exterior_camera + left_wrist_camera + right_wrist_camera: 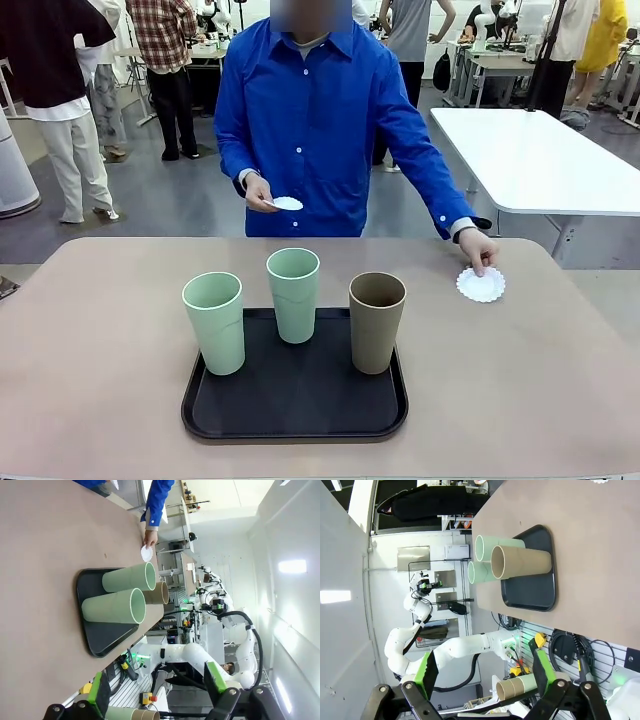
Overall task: Place coasters on the table and set cups on them.
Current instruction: Pick up one Reusable plastic cup and place it on a coaster set by the human.
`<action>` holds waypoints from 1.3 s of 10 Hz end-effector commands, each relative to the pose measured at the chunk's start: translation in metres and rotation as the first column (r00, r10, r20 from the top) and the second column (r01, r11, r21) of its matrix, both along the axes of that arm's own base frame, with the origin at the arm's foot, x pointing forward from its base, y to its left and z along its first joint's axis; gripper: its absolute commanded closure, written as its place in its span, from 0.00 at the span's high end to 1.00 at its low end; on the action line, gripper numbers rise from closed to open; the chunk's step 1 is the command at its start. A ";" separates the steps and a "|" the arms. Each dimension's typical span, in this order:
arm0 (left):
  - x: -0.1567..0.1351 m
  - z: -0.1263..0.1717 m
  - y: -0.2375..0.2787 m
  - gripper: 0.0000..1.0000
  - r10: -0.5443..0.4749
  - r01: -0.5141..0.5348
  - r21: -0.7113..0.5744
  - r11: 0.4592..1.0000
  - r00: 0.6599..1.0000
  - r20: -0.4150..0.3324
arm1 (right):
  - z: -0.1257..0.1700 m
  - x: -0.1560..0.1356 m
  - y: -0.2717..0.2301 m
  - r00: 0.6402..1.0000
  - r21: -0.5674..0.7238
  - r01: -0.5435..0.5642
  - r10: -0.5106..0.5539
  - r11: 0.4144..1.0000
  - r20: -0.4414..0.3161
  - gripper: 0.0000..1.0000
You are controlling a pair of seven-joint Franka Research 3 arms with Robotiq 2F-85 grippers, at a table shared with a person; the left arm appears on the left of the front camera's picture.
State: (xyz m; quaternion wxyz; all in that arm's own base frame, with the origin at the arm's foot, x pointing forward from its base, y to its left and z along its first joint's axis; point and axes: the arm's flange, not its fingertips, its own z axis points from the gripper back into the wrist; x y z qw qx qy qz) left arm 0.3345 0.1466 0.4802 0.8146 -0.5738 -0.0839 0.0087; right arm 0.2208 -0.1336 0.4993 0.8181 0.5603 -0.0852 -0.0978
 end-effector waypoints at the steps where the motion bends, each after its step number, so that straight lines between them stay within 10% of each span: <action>1: 0.000 0.001 0.001 1.00 -0.002 0.002 -0.010 1.000 1.000 0.008 | 0.000 0.002 -0.001 1.000 0.015 -0.006 0.006 1.000 0.016 1.00; 13: 0.000 0.001 0.001 1.00 -0.002 0.002 -0.010 1.000 1.000 0.008 | 0.000 0.000 0.000 1.000 0.000 0.000 0.000 1.000 0.000 1.00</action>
